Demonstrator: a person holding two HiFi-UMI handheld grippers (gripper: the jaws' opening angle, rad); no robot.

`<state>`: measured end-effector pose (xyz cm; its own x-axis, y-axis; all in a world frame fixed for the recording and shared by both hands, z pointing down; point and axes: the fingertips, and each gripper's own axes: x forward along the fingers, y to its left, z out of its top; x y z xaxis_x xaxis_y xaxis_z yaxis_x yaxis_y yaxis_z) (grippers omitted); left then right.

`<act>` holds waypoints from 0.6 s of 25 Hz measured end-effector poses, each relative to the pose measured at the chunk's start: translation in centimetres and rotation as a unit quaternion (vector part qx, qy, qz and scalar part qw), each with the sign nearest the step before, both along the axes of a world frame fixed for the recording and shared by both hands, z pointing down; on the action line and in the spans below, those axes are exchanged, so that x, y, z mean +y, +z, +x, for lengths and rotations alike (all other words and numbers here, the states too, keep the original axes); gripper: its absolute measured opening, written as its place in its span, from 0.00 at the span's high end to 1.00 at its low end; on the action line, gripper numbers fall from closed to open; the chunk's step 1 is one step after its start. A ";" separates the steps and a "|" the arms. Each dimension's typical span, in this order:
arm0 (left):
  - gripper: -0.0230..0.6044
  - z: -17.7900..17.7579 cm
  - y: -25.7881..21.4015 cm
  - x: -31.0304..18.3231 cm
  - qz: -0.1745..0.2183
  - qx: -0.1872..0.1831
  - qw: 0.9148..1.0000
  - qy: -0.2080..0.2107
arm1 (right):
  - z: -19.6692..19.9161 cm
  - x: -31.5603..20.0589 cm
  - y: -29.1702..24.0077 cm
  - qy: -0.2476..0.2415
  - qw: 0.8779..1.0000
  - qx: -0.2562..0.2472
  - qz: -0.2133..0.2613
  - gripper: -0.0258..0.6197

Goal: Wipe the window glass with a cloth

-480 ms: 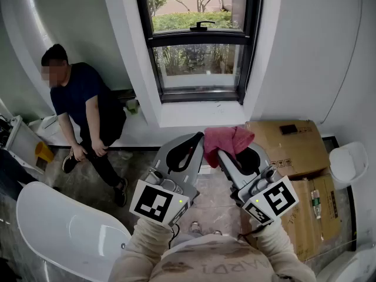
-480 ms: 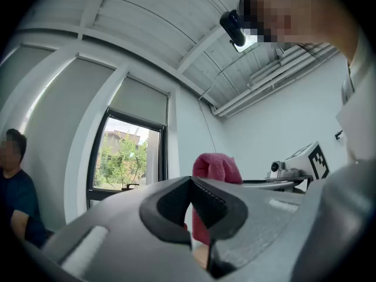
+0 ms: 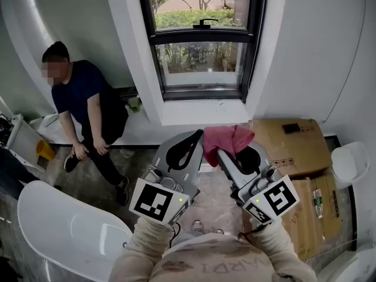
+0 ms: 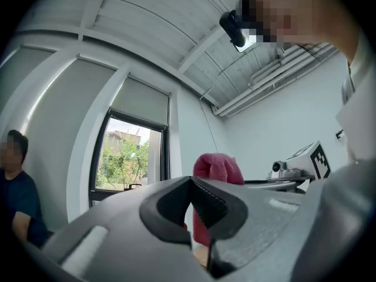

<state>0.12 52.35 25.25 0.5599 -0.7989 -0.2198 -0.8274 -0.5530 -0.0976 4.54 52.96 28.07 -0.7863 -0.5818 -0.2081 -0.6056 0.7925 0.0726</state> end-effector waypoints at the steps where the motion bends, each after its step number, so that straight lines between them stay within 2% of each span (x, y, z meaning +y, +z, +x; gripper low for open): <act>1: 0.96 -0.2 0.0 -0.1 0.000 -0.001 1.000 0.000 | -0.3 -0.1 0.0 0.000 1.000 0.000 -0.001 0.76; 8: 0.96 -2.7 -0.1 -0.9 0.028 -0.019 0.999 0.003 | -3.1 -0.9 0.1 -0.004 1.000 -0.001 -0.005 0.76; 13: 0.96 -4.3 0.1 -2.5 0.035 -0.011 0.999 0.009 | -4.1 -2.2 0.0 0.033 0.999 0.019 0.022 0.76; 15: 0.96 -4.1 0.2 -3.5 0.032 -0.004 0.999 0.018 | -3.7 -3.1 0.0 0.043 0.999 0.017 0.015 0.76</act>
